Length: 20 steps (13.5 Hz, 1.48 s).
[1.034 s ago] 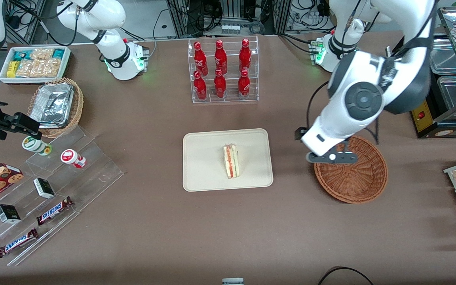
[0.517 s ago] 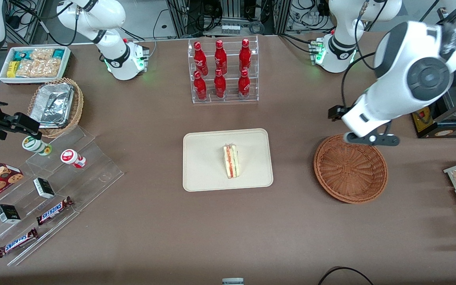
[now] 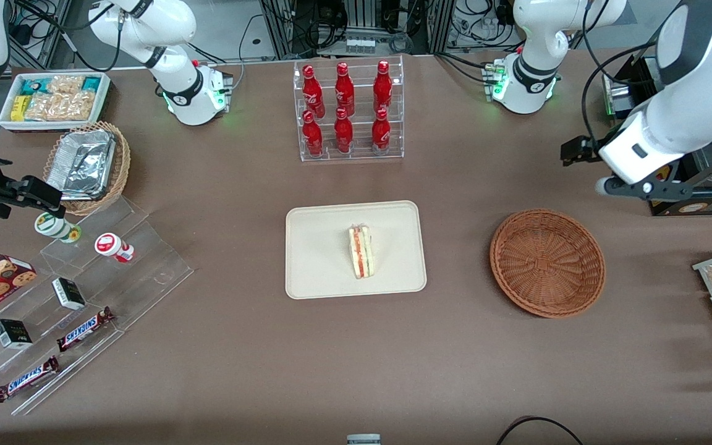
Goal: Place sandwich from basket to tray
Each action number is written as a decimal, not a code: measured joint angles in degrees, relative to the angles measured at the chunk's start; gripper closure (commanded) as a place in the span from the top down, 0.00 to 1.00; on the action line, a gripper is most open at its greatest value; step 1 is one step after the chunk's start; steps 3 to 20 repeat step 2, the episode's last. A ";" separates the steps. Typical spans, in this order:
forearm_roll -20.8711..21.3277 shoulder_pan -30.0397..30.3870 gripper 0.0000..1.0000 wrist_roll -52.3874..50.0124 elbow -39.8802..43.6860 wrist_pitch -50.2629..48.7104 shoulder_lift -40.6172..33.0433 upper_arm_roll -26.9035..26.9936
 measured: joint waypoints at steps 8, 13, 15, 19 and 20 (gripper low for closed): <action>0.00 1.38 1.00 0.71 -0.02 -0.83 -1.49 -0.10; 0.00 1.38 1.00 0.71 -0.02 -0.83 -1.49 -0.10; 0.00 1.38 1.00 0.71 -0.02 -0.83 -1.49 -0.10; 0.00 1.38 1.00 0.71 -0.02 -0.83 -1.49 -0.10; 0.00 1.38 1.00 0.71 -0.02 -0.83 -1.49 -0.10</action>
